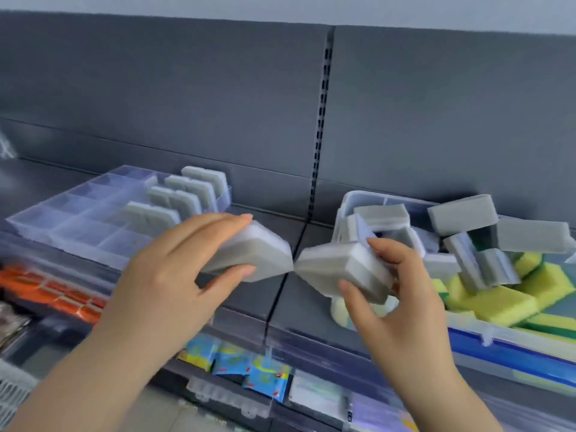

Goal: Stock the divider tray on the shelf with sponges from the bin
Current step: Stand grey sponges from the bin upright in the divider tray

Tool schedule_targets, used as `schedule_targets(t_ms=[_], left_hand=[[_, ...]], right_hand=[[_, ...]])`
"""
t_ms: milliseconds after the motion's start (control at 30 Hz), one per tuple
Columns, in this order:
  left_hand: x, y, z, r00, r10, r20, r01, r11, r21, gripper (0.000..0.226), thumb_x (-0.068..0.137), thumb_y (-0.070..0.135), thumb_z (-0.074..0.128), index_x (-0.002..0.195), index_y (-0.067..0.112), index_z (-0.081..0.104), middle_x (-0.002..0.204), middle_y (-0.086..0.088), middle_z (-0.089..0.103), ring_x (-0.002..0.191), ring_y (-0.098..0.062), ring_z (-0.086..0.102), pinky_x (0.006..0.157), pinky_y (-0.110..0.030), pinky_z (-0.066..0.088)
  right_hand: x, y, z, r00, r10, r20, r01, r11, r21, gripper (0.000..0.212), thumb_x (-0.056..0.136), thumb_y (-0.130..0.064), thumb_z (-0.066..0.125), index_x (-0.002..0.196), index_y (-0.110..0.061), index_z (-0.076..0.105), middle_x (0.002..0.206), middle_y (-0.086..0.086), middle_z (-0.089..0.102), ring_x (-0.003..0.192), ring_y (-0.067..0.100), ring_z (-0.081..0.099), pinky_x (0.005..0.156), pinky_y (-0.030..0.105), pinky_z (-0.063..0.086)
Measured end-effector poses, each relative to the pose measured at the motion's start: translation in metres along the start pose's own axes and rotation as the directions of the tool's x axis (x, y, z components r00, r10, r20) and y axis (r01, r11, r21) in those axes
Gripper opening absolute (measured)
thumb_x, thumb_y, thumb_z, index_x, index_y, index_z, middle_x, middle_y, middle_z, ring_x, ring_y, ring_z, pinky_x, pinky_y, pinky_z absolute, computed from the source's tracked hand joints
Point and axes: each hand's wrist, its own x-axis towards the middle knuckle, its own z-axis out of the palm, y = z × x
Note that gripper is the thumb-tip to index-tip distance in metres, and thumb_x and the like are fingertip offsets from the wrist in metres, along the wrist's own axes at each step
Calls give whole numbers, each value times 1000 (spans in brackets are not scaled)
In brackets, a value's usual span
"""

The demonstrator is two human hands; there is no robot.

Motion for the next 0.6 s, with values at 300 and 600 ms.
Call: schedule_targets(t_ms=[300, 600], left_hand=[[-86, -124, -102, 968, -243, 68, 242, 970, 20, 47, 78, 38, 56, 116, 10, 63, 111, 9, 55, 102, -1, 49, 97, -3, 26], [-71, -234, -105, 962, -267, 56, 266, 964, 25, 44, 75, 28, 68, 115, 10, 64, 109, 8, 50, 98, -3, 48, 93, 0, 25]], right_hand=[[-21, -91, 138, 974, -82, 210, 86, 996, -12, 46, 76, -24, 73, 99, -50, 43, 100, -29, 52, 97, -11, 48, 76, -2, 34], [29, -94, 229, 977, -24, 210, 28, 999, -16, 52, 76, -16, 73, 97, -53, 42, 98, -30, 53, 97, -12, 48, 78, -3, 32]])
